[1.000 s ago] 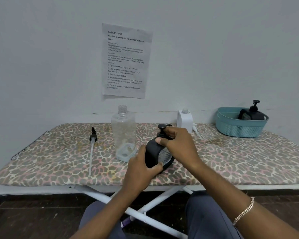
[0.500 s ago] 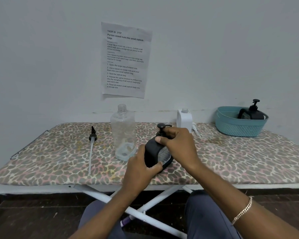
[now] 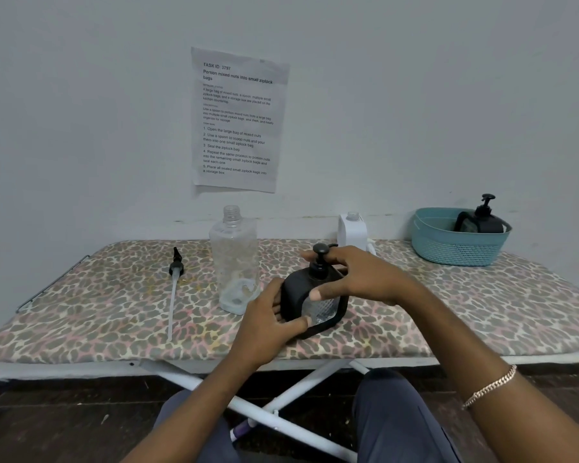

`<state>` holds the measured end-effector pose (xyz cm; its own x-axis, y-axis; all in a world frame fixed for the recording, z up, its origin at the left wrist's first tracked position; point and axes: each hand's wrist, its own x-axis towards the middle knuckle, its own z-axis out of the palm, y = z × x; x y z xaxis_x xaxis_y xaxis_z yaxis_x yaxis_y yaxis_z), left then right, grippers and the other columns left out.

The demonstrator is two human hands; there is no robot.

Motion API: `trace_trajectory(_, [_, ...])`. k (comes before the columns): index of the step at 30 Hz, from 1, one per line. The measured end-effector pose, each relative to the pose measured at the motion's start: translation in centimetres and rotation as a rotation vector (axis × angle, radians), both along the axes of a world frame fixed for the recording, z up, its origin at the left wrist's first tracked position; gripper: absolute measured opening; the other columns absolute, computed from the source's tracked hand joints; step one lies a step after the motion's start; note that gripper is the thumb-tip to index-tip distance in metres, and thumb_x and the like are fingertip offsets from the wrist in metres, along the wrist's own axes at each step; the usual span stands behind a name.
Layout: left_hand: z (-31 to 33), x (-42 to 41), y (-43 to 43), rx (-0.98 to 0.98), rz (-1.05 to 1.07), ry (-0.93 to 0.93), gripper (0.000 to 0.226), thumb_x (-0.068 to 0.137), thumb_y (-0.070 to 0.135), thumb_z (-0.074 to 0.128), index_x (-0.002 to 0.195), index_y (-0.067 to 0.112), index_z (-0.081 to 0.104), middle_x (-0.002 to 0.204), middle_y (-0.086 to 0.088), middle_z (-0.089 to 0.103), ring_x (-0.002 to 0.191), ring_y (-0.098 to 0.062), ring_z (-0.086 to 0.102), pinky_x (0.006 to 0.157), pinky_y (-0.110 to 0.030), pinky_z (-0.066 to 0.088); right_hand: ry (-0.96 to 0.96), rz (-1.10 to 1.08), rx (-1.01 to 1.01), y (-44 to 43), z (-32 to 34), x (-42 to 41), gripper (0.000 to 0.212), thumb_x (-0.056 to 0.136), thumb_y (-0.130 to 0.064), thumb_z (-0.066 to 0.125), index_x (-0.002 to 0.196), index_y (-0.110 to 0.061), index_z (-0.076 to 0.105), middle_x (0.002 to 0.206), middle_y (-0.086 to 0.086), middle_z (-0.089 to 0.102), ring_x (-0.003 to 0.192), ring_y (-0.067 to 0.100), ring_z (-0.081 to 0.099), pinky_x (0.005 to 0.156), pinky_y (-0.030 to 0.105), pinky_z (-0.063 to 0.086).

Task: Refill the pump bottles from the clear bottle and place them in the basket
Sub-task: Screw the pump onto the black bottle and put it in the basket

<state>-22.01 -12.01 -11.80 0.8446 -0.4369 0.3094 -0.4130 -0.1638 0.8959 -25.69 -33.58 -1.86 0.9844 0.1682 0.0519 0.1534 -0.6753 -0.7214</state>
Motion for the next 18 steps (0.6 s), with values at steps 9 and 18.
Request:
trace_trajectory(9, [1.8, 0.9, -1.5, -0.009, -0.155, 0.064, 0.059, 0.073, 0.019, 0.088, 0.126, 0.025, 0.064, 0.118, 0.002, 0.078, 0.112, -0.017, 0.074, 0.105, -0.043, 0.058, 0.011, -0.060, -0.269, -4.0, 1.6, -1.9, 0.069, 0.073, -0.046, 0.084, 0.135, -0.024, 0.066, 0.127, -0.009, 0.070, 0.110, 0.007, 0.064, 0.098, 0.037, 0.051])
trace_trajectory(18, [5.7, 2.5, -7.6, -0.010, -0.260, 0.038, 0.062, 0.081, 0.005, 0.089, 0.133, 0.026, 0.064, 0.125, 0.006, 0.076, 0.117, -0.013, 0.073, 0.106, -0.036, 0.057, -0.054, -0.136, -0.334, -9.1, 5.9, -3.1, 0.035, 0.074, -0.041, 0.084, 0.101, -0.022, 0.075, 0.098, 0.005, 0.076, 0.091, 0.023, 0.071, 0.082, 0.046, 0.055])
